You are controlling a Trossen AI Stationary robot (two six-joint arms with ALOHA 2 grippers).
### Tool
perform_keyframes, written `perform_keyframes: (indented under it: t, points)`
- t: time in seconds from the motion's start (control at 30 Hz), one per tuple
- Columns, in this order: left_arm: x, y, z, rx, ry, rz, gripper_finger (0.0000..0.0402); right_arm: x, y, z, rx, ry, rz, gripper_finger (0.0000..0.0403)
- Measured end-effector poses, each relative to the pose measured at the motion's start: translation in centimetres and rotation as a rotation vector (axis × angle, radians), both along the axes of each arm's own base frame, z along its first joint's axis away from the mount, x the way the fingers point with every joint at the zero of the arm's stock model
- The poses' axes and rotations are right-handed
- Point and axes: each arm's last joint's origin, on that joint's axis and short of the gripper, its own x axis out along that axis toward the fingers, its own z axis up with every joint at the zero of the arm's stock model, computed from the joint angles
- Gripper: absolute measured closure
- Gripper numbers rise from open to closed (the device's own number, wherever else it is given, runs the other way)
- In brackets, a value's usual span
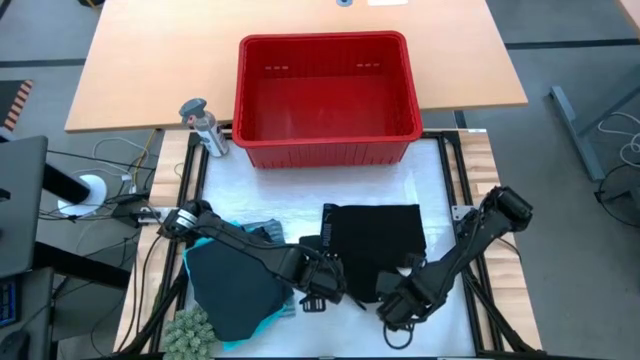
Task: Fold Laundry from Bin
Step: Fold the black boxer from the red organizer bin
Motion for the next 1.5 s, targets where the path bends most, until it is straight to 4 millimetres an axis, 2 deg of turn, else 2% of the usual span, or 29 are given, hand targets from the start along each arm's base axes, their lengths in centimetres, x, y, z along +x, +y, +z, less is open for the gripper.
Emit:
perform_keyframes:
  t: [0.27,0.43,0.73,1.23,1.37,1.5]
  points:
    - [0.9,2.7,1.3,0.095,-0.017,0.006,0.0401,-1.3,-3.2,3.7,-0.084,-0.050,-0.064,0.0388]
    - [1.6,5.2,1.3,0.113,-0.010,0.033,0.0401,-1.7,-5.5,5.0,-0.125,-0.052,-0.117,0.0388]
    - [2.3,8.6,1.3,0.147,-0.002,0.086,0.0401,-0.7,-8.7,3.0,-0.176,0.046,-0.088,0.0388]
    - [3.1,13.3,1.3,0.150,-0.006,0.157,0.0401,0.4,-12.8,2.9,-0.217,0.114,-0.096,0.0388]
    - [3.1,14.2,0.3,0.151,0.010,0.158,0.0401,0.6,-13.5,3.0,-0.238,0.118,-0.095,0.0388]
    - [3.4,15.3,-1.5,0.113,0.007,0.161,0.0401,0.6,-14.3,2.9,-0.241,0.126,-0.104,0.0388]
